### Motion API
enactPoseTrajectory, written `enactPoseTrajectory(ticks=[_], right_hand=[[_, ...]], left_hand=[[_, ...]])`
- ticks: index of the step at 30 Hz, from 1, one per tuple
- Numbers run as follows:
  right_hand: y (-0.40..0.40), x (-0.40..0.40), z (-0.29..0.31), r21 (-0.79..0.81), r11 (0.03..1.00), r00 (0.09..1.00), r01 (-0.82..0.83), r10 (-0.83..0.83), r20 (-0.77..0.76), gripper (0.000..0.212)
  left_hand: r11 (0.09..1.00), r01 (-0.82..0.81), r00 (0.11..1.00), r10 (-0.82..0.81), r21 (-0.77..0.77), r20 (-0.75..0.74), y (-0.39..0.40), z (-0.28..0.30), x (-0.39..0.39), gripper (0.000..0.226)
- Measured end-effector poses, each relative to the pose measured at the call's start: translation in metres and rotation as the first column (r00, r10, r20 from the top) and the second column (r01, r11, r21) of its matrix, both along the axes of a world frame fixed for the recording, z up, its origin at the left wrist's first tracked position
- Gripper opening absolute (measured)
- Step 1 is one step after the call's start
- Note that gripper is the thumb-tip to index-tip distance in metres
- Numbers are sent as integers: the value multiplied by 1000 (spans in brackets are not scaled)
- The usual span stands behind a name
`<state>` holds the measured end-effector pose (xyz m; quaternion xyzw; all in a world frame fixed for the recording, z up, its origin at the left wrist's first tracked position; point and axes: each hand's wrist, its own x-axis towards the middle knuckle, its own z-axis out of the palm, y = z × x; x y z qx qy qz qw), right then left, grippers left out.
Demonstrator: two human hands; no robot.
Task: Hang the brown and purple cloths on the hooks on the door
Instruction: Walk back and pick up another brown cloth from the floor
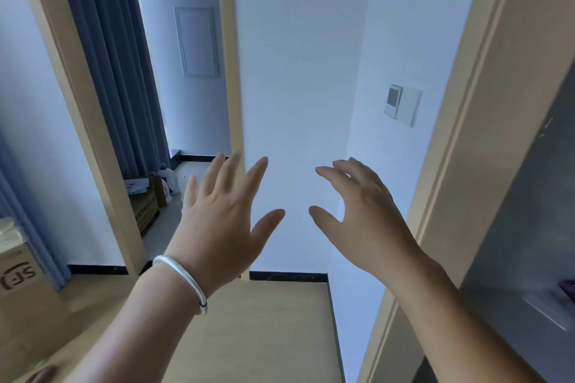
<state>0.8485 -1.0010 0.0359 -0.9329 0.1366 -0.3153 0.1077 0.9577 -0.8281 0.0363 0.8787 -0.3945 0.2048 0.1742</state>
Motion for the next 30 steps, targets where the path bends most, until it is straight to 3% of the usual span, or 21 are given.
enactPoseTrajectory(ticks=[17,30], right_hand=[[-25,324,2,-31,996,996,-83,82,-46,55],[14,540,-24,46,908,906,-417,419,-57,56]], left_hand=[[992,-123,991,122,-17,-48,-7,-6,309,74],[897,-441,891,439,6,-117,53,-30,452,72]])
